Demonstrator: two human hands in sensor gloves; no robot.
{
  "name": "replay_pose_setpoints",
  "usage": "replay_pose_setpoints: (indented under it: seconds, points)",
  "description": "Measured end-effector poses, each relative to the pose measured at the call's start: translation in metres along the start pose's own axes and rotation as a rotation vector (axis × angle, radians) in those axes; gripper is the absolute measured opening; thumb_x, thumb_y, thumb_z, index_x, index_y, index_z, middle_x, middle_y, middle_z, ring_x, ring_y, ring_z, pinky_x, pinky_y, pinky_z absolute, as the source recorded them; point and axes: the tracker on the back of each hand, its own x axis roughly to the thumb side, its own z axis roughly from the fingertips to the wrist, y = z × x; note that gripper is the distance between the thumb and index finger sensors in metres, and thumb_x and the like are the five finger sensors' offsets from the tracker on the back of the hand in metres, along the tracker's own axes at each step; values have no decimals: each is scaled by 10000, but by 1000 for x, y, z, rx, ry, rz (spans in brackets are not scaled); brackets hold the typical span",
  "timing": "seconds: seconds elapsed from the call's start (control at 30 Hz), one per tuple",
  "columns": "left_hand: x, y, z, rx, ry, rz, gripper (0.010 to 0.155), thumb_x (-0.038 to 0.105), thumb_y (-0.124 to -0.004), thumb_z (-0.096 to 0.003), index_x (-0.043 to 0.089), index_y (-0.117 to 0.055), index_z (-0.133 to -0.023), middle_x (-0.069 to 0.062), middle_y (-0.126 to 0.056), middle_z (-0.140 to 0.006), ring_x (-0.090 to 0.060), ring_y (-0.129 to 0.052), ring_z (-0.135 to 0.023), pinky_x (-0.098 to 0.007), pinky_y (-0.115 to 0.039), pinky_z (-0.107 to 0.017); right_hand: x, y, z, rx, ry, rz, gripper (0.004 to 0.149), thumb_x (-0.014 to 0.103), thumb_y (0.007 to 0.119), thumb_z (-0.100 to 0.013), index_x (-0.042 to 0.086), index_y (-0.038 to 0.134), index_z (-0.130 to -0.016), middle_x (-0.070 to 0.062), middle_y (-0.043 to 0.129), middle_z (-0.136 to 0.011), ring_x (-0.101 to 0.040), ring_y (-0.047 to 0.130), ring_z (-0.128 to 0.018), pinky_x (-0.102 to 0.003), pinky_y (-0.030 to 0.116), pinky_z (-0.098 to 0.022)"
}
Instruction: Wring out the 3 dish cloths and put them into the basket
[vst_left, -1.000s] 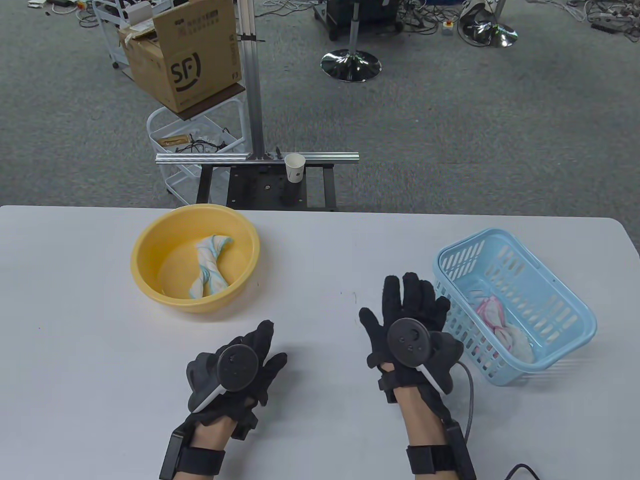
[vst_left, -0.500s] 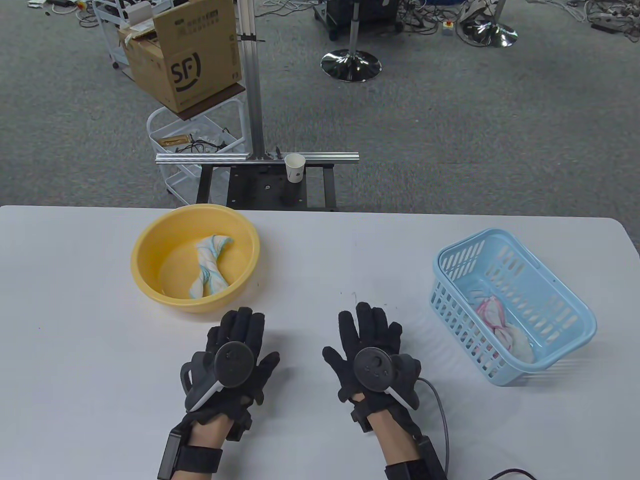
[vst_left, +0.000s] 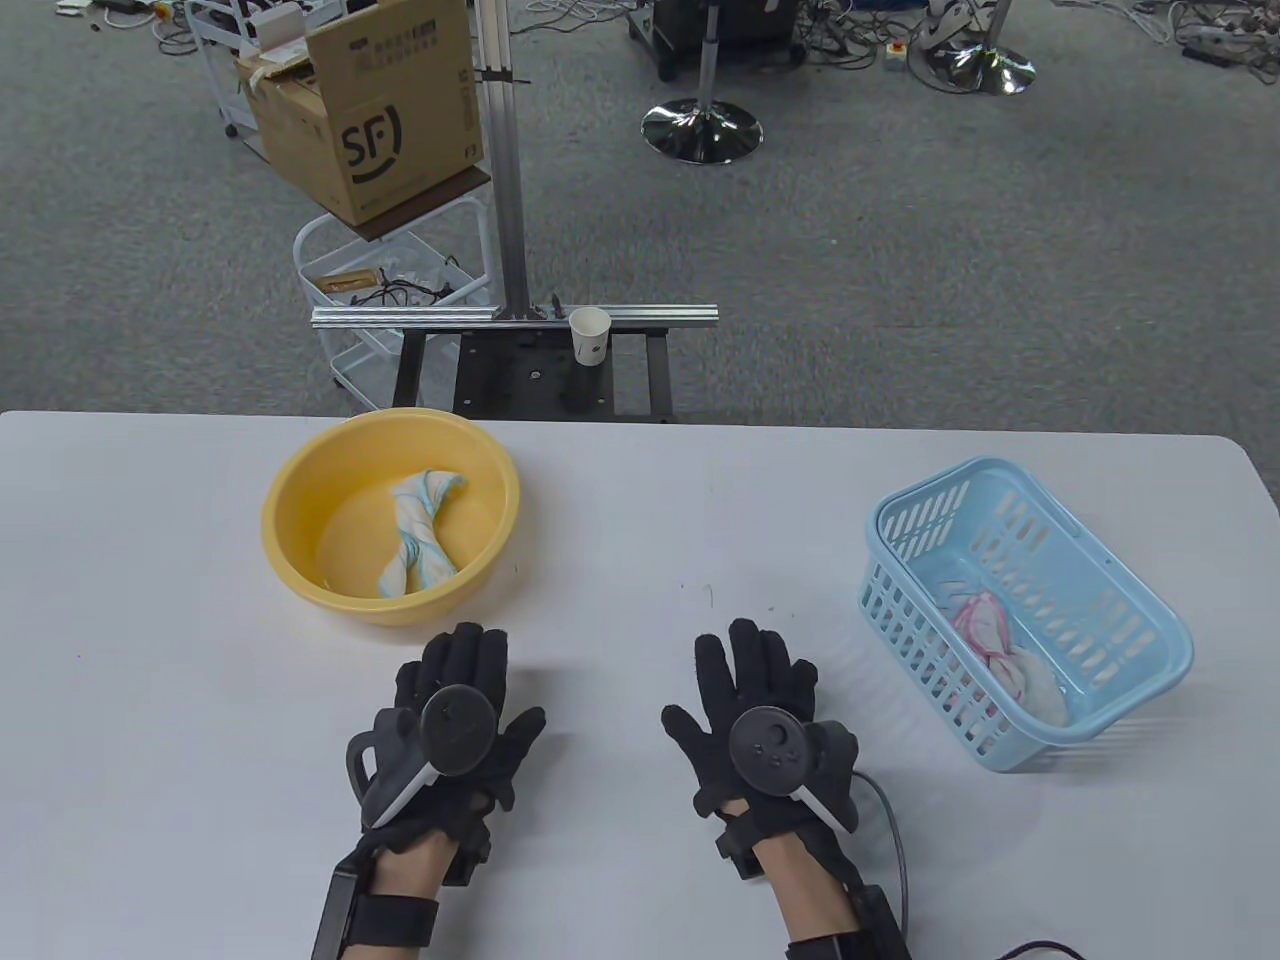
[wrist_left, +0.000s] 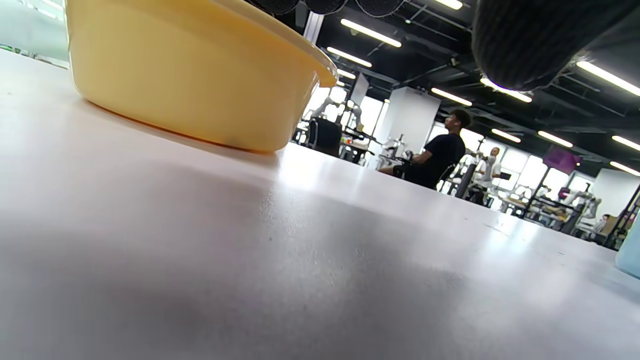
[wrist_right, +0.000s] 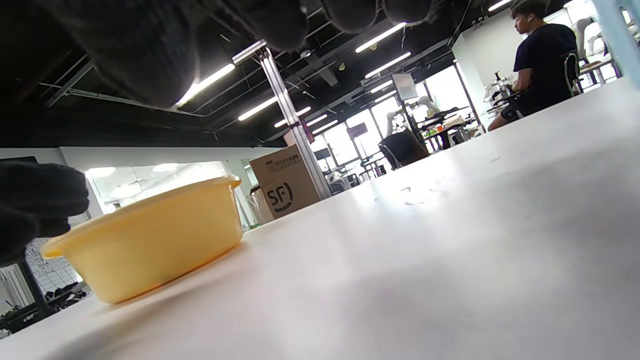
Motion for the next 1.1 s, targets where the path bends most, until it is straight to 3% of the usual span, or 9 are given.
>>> replay_pose_setpoints:
  seconds: [0.2, 0.37, 0.77, 0.9, 1.1]
  points:
    - [-1, 19, 0, 46, 18, 52, 938, 662, -775, -421, 352, -242, -1127, 107, -194, -1182, -255, -212, -1161, -578, -274, -828, 4, 4, 1, 17, -16, -8, 778, 608, 757, -516, 220, 414, -1097, -165, 302, -1170, -480, 326, -1077, -750, 299, -700]
    - [-9, 37, -13, 13, 90, 124, 947, 656, -775, -441, 362, -192, -1127, 120, -142, -1181, -249, -139, -1163, -573, -238, -828, 7, 5, 1, 20, -33, -9, 778, 607, 756, -517, 217, 414, -1096, -166, 312, -1168, -482, 335, -1076, -749, 309, -700]
    - [-45, 101, -89, -153, 286, 193, 1009, 677, -772, -427, 372, -97, -1112, 131, -41, -1167, -245, -65, -1154, -568, -199, -827, 5, 5, 3, 26, -23, -28, 775, 598, 758, -518, 201, 420, -1093, -177, 338, -1163, -492, 369, -1067, -748, 332, -700]
    - [-56, 102, -116, -213, 349, 222, 1001, 671, -775, -429, 367, -115, -1116, 124, -92, -1171, -249, -97, -1158, -565, -214, -827, 3, 3, 3, 28, -13, -32, 772, 591, 760, -519, 196, 423, -1091, -181, 352, -1160, -497, 394, -1061, -749, 347, -699]
    - [-71, 81, -159, -371, 469, 185, 1002, 670, -779, -430, 359, -120, -1117, 111, -116, -1177, -260, -143, -1160, -563, -241, -828, 0, 2, 3, 35, -2, -31, 770, 584, 763, -518, 189, 430, -1089, -188, 372, -1156, -501, 423, -1055, -750, 364, -697]
